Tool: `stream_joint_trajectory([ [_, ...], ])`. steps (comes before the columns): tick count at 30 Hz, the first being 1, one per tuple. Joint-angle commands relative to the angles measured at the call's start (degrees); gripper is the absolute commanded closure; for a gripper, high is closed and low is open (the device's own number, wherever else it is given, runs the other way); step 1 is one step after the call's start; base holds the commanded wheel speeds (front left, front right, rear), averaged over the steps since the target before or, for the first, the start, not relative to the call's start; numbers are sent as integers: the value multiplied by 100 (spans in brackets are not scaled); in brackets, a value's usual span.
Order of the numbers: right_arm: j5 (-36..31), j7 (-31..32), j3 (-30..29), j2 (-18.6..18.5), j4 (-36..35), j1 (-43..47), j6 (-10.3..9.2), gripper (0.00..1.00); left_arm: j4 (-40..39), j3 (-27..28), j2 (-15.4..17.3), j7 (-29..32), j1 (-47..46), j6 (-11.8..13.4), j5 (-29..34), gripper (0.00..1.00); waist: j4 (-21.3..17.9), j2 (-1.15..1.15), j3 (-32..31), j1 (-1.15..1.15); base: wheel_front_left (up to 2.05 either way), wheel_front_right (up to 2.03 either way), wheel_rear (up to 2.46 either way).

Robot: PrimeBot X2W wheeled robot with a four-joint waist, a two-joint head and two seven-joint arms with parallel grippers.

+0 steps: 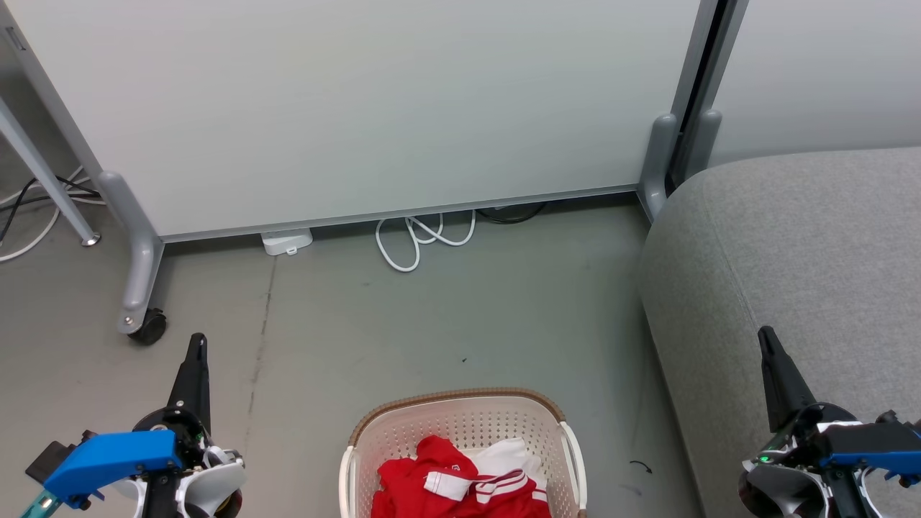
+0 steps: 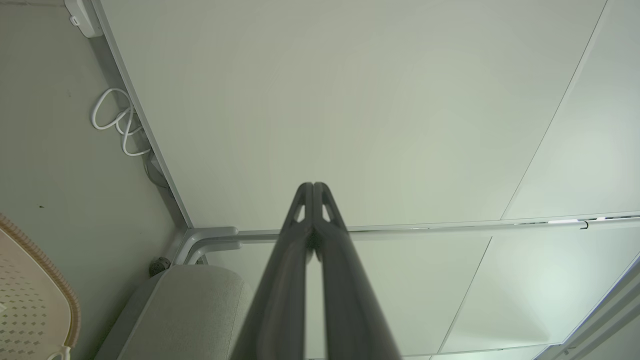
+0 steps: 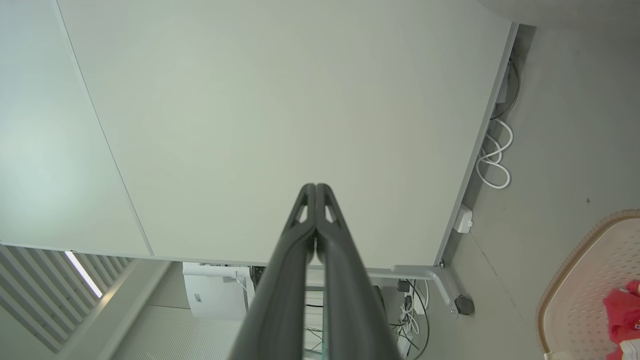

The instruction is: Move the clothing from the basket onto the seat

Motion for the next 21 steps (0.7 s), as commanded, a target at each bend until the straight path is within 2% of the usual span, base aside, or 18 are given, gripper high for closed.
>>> stream_joint_trajectory([
  [1, 15, 15, -3, -26, -18, -60, 5, 100, -22, 5, -6, 12, -62, -12, -22, 100, 0, 0, 0, 0, 0, 0, 0],
  [21, 15, 15, -3, -26, -18, -60, 5, 100, -22, 5, -6, 12, -62, -12, -22, 100, 0, 0, 0, 0, 0, 0, 0],
])
